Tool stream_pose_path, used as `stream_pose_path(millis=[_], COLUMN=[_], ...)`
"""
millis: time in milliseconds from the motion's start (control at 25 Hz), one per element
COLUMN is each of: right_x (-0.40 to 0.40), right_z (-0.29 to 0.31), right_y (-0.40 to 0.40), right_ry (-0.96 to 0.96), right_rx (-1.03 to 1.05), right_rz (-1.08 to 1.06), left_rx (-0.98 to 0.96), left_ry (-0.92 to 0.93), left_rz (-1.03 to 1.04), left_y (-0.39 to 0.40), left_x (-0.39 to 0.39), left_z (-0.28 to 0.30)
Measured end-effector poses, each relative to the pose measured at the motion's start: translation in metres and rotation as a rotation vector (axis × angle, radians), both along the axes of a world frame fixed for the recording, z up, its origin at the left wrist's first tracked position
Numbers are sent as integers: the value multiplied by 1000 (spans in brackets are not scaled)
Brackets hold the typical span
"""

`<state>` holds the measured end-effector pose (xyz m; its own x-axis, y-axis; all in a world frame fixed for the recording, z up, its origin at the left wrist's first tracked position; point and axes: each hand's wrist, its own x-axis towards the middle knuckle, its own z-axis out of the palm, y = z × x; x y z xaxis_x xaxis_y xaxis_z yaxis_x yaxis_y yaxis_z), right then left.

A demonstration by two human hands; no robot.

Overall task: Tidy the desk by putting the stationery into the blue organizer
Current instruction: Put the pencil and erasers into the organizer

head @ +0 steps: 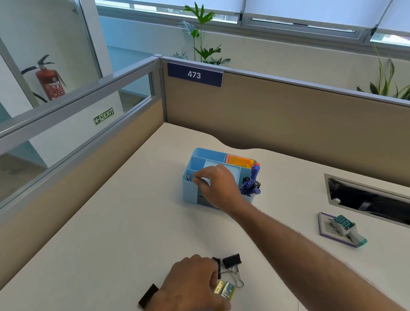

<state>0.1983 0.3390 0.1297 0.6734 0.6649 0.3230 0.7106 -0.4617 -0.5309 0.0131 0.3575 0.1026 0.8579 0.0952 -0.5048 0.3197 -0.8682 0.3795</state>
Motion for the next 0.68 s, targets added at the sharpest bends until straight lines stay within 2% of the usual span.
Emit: stream_pose_path(millis=[120, 280, 360, 480, 560, 680], right_x=[-3, -4, -4, -9, -12, -16], right_z=[2, 3, 3, 4, 2, 0], right_y=[-5, -13, -19, -29, -35, -39], right_ry=[-33, 19, 74, 176, 228, 257], right_rx=[72, 182, 282, 402, 429, 419], right_rz=[-29, -73, -49, 46, 126, 251], left_rx=[-57, -152, -262, -482, -582, -710], left_ry=[-60, -119, -234, -518, -658, -768], left_rz=[48, 106, 211, 495, 643, 759], left_y=[0, 5, 9, 18, 27, 41], left_x=[3, 7, 8, 15, 23, 37], left_z=[-10, -18, -14, 0, 12, 25])
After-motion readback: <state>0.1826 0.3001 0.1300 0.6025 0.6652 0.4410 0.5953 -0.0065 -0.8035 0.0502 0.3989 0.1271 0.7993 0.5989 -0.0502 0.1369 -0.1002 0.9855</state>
